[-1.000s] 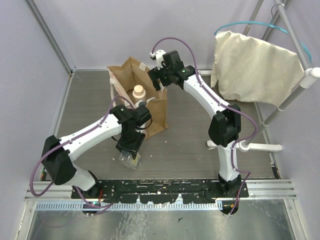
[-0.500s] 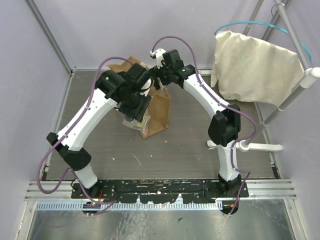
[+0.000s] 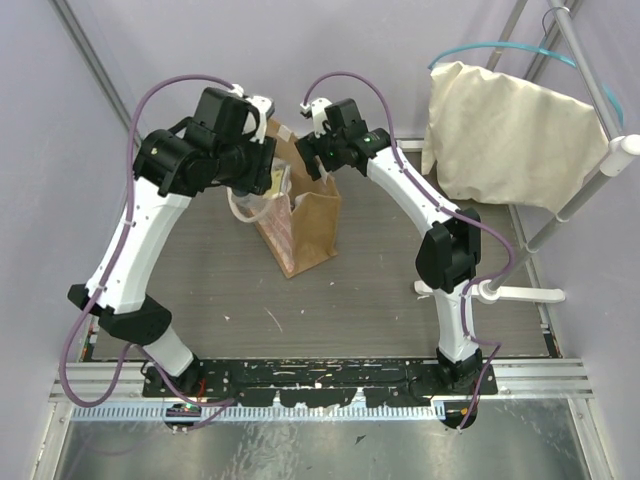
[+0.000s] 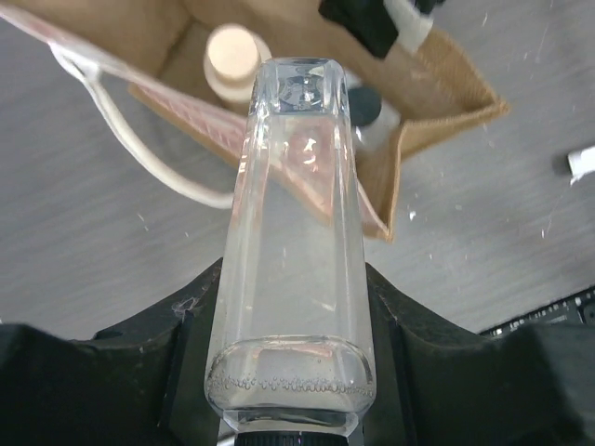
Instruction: Place the personal care products into the canvas bag
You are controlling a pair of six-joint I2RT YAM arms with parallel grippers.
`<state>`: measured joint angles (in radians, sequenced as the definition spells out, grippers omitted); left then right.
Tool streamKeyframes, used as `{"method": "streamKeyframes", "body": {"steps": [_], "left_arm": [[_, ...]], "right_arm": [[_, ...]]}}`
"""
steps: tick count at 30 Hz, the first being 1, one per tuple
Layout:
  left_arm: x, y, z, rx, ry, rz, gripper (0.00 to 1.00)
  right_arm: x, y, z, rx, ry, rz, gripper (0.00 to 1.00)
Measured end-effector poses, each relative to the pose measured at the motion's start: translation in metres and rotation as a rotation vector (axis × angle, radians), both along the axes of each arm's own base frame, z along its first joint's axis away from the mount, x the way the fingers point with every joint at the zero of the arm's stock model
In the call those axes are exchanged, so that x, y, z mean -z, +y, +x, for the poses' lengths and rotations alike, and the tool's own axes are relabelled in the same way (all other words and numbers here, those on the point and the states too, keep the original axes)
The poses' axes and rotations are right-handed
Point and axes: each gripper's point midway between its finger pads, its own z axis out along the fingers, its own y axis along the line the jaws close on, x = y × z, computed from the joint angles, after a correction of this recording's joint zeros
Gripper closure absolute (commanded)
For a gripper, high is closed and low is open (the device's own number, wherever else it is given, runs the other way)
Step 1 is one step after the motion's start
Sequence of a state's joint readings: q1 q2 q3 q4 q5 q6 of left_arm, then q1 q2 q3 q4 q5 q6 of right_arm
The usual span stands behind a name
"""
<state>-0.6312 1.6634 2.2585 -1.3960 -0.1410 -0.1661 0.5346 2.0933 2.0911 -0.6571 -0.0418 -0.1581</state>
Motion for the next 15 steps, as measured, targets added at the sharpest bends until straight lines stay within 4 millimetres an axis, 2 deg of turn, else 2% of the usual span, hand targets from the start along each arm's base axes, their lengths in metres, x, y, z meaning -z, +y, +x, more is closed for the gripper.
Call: {"method": "streamKeyframes", "body": {"steps": [5, 9, 12, 15], "left_arm": [[-0.036, 0.01, 0.015, -0.01, -0.165, -0.03, 1.0], [-0.057, 0.029, 0.034, -0.074, -0.276, -0.018, 1.0], [-0.061, 0.048, 0.054, -0.149, -0.32, -0.005, 1.0], [-0.053, 0.064, 0.074, -0.21, -0.308, 0.012, 1.0]], "right_arm": [[0.001, -0.001, -0.001, 0.002, 0.009, -0.002, 0.08], [0.003, -0.001, -0.003, 0.003, 0.015, -0.005, 0.08], [0.004, -0.003, -0.003, 0.008, 0.018, -0.012, 0.08], [0.004, -0.004, -0.003, 0.013, 0.019, -0.018, 0.08]]}}
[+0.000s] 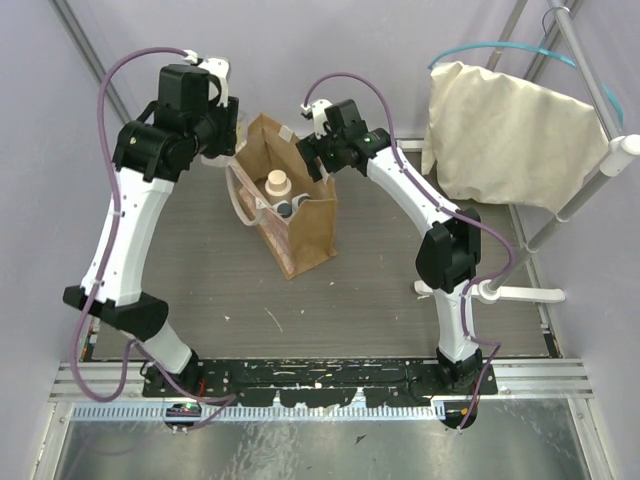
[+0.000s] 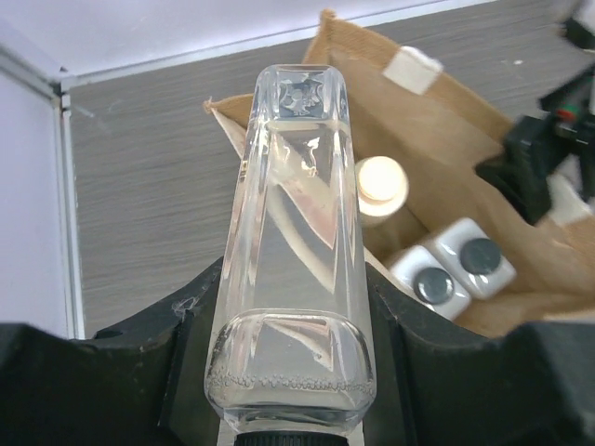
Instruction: Place the personal care products into the canvas bag
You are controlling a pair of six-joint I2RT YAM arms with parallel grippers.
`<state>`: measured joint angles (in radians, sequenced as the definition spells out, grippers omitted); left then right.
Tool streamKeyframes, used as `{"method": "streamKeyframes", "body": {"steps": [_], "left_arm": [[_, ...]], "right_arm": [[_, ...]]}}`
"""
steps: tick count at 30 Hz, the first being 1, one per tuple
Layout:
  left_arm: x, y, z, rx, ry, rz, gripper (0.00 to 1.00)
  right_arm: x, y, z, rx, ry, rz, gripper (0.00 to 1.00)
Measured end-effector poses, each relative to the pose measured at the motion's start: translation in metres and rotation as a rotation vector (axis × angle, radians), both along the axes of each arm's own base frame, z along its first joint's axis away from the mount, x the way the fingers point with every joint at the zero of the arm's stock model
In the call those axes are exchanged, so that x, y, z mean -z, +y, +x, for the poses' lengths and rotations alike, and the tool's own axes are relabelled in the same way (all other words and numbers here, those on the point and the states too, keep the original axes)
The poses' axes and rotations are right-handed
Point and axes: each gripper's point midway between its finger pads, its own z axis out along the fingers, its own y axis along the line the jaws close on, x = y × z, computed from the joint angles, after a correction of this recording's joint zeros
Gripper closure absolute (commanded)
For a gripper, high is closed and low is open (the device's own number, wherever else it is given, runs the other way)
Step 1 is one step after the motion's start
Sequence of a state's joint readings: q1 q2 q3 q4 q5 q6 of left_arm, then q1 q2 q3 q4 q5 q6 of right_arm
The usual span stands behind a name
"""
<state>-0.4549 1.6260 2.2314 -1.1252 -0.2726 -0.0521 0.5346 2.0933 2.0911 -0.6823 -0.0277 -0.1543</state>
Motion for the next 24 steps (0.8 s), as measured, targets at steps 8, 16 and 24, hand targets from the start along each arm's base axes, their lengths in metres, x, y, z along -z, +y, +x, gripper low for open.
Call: {"method": "streamKeyframes", "body": {"steps": [8, 16, 24], "left_arm": [[0.065, -0.003, 0.066, -0.03, 0.149, 0.018, 1.0], [0.11, -0.024, 0.088, 0.041, 0.259, 0.028, 1.0], [0.127, 0.0, 0.095, 0.037, 0.301, 0.113, 0.99]], "right_arm": [[0.001, -0.002, 0.0, 0.01, 0.0, -0.009, 0.07], [-0.003, -0.005, -0.001, 0.016, 0.005, -0.018, 0.07], [0.0, -0.005, 0.001, 0.019, 0.016, -0.026, 0.07]]}}
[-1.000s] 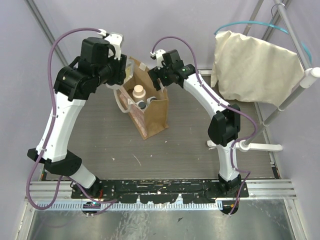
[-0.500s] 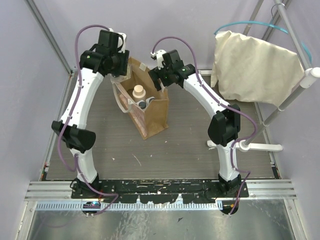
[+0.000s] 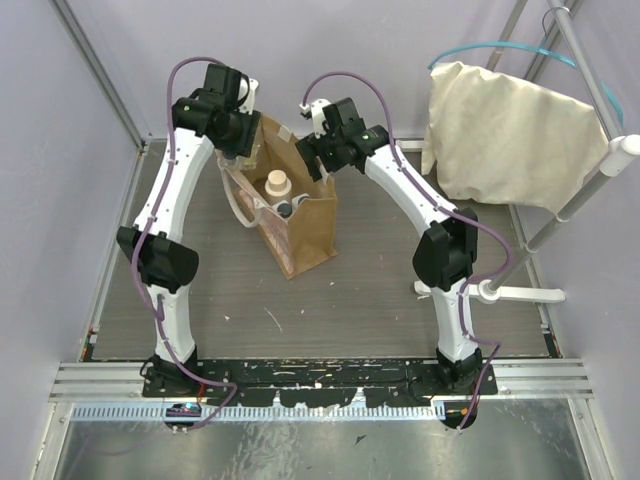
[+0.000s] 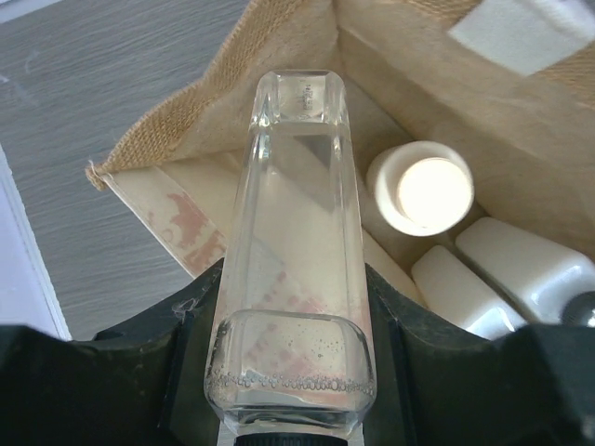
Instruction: Place the personal care products into the canvas bag
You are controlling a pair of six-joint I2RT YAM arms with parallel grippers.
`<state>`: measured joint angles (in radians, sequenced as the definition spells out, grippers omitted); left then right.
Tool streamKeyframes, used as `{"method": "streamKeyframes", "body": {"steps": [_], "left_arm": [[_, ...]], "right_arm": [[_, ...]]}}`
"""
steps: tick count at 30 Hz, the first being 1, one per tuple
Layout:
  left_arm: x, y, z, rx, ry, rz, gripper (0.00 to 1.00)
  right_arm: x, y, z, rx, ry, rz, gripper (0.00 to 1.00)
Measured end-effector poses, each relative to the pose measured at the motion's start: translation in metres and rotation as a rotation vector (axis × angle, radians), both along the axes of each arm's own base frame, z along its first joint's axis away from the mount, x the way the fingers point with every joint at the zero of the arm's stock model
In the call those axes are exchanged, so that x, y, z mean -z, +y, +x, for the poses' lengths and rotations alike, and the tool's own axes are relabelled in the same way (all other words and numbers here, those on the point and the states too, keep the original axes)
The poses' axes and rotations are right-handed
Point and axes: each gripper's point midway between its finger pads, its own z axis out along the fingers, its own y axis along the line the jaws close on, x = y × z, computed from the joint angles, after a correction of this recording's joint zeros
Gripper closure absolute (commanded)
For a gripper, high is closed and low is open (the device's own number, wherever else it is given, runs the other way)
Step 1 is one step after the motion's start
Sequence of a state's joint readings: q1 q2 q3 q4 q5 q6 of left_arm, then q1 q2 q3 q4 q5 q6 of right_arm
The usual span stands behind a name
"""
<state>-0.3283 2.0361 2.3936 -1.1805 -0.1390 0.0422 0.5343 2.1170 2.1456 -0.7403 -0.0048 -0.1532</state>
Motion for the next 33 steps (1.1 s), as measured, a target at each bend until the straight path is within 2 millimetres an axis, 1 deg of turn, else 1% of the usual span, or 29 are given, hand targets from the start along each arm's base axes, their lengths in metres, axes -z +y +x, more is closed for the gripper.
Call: {"method": "streamKeyframes", "body": {"steps": [4, 6, 8, 10, 12, 14, 18, 20, 23, 27, 29, 33], "left_arm": [[0.018, 0.015, 0.01, -0.023, 0.039, 0.006, 0.97], [0.03, 0.016, 0.015, -0.021, 0.067, -0.001, 0.94], [0.042, 0.014, 0.018, -0.006, 0.096, -0.006, 0.91], [0.055, 0.009, 0.021, 0.016, 0.125, -0.011, 0.89], [0.069, 0.004, 0.023, 0.037, 0.157, -0.017, 0.86], [0.082, 0.001, 0.024, 0.05, 0.186, -0.022, 0.8], [0.098, -0.005, 0.025, 0.07, 0.223, -0.036, 0.66], [0.101, -0.007, 0.025, 0.077, 0.23, -0.043, 0.57], [0.102, -0.009, 0.026, 0.083, 0.233, -0.05, 0.37], [0.103, -0.009, 0.035, 0.074, 0.206, -0.051, 0.29], [0.099, -0.011, 0.045, 0.073, 0.171, -0.066, 0.2], [0.096, -0.013, 0.056, 0.069, 0.131, -0.072, 0.15]], "right_arm": [[0.002, -0.001, 0.002, 0.006, 0.008, 0.008, 0.07], [0.003, -0.002, 0.003, 0.014, 0.013, 0.014, 0.07], [0.004, -0.004, 0.004, 0.02, 0.017, 0.017, 0.07], [0.005, -0.006, 0.006, 0.028, 0.021, 0.017, 0.07], [0.006, -0.011, 0.008, 0.037, 0.024, 0.016, 0.07], [0.008, -0.015, 0.01, 0.045, 0.027, 0.016, 0.07], [0.01, -0.022, 0.013, 0.055, 0.036, 0.017, 0.07], [0.012, -0.025, 0.015, 0.06, 0.041, 0.017, 0.07], [0.013, -0.027, 0.016, 0.062, 0.046, 0.019, 0.07], [0.014, -0.026, 0.015, 0.061, 0.051, 0.022, 0.07], [0.016, -0.026, 0.016, 0.061, 0.054, 0.022, 0.07], [0.016, -0.026, 0.015, 0.058, 0.056, 0.023, 0.07]]}}
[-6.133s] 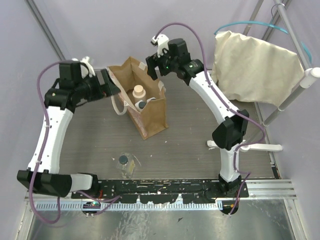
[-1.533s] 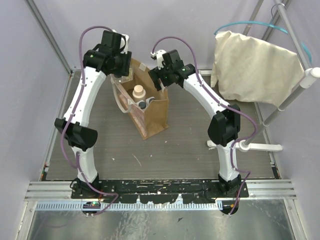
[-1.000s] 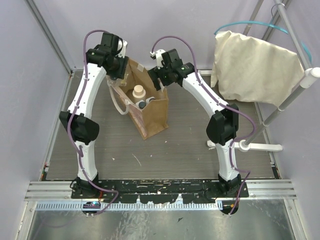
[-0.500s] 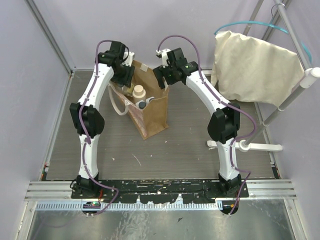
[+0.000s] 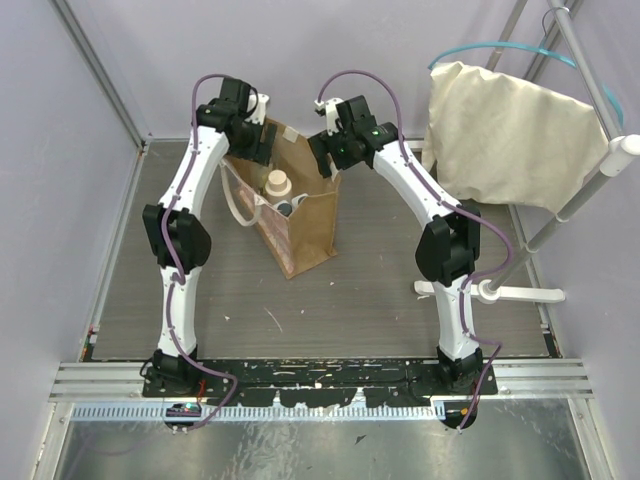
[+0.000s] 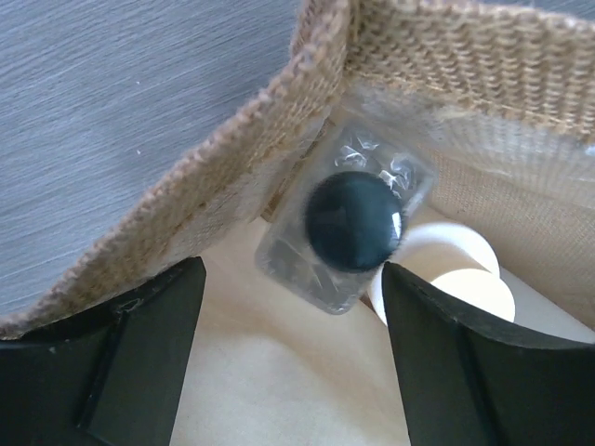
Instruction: Place the personal care products into the canvas bag
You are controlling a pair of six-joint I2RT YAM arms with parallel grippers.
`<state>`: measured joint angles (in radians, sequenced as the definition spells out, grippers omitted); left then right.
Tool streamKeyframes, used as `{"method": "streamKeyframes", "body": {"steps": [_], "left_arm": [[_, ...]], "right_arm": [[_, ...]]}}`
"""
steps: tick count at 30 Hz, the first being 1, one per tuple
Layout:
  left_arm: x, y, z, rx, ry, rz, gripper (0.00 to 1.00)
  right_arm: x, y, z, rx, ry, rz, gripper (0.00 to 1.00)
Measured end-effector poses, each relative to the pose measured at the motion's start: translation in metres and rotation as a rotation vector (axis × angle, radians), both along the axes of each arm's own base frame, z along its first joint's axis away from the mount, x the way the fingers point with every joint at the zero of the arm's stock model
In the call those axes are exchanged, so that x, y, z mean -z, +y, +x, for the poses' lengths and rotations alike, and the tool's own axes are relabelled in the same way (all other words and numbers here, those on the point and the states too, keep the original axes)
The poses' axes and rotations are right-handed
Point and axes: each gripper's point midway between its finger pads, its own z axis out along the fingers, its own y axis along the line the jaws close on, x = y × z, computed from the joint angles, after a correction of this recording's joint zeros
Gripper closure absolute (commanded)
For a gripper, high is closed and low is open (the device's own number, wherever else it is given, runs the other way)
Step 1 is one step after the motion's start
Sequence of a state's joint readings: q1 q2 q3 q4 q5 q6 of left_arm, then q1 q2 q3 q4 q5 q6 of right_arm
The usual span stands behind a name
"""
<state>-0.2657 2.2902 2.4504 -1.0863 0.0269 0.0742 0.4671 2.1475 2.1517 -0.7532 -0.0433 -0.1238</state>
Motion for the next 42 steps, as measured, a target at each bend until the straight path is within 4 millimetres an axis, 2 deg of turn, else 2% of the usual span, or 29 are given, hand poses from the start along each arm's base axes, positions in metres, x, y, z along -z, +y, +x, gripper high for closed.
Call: {"method": "streamKeyframes", "body": {"steps": [4, 5, 10, 12, 16, 20, 24, 25, 28, 30, 32, 35, 37, 40, 42], "left_arm": [[0.003, -0.001, 0.002, 0.0, 0.001, -0.001, 0.13], [0.003, -0.001, 0.002, -0.001, 0.0, -0.002, 0.09], [0.002, -0.002, 0.003, -0.002, -0.002, -0.007, 0.0], [0.001, -0.003, 0.003, 0.002, -0.004, -0.016, 0.02], [-0.017, -0.011, 0.003, 0.016, -0.044, -0.067, 0.02], [-0.066, -0.015, 0.0, 0.007, -0.145, -0.15, 0.02], [-0.14, -0.009, -0.008, -0.028, -0.318, -0.236, 0.02], [-0.161, -0.006, -0.013, -0.04, -0.365, -0.255, 0.02], [-0.205, 0.007, -0.028, -0.08, -0.477, -0.281, 0.02], [-0.225, 0.019, -0.037, -0.125, -0.538, -0.277, 0.02], [-0.235, 0.034, -0.045, -0.192, -0.572, -0.262, 0.02], [-0.233, 0.067, -0.05, -0.318, -0.571, -0.253, 0.02], [-0.219, 0.098, -0.05, -0.422, -0.535, -0.251, 0.02], [-0.179, 0.147, -0.05, -0.575, -0.438, -0.232, 0.02], [-0.147, 0.173, -0.056, -0.659, -0.36, -0.205, 0.02]], "right_arm": [[0.0, 0.002, -0.001, -0.003, 0.005, 0.009, 0.07], [0.0, 0.002, -0.001, -0.003, 0.006, 0.011, 0.07], [0.0, 0.003, -0.002, -0.002, 0.013, 0.022, 0.07], [0.0, 0.004, -0.002, -0.005, 0.014, 0.026, 0.07], [0.0, 0.01, -0.002, -0.028, 0.005, 0.054, 0.07], [-0.004, 0.017, -0.008, -0.073, -0.011, 0.114, 0.07], [-0.02, 0.029, -0.009, -0.121, -0.058, 0.186, 0.07], [-0.027, 0.032, -0.009, -0.134, -0.077, 0.209, 0.07], [-0.051, 0.04, -0.011, -0.169, -0.132, 0.271, 0.07], [-0.073, 0.045, -0.011, -0.191, -0.183, 0.31, 0.07], [-0.094, 0.046, -0.011, -0.201, -0.235, 0.345, 0.07], [-0.125, 0.04, -0.006, -0.188, -0.31, 0.393, 0.07], [-0.141, 0.027, 0.005, -0.145, -0.351, 0.411, 0.07], [-0.154, -0.009, 0.03, -0.032, -0.396, 0.407, 0.07], [-0.157, -0.043, 0.051, 0.076, -0.426, 0.381, 0.07]]}}
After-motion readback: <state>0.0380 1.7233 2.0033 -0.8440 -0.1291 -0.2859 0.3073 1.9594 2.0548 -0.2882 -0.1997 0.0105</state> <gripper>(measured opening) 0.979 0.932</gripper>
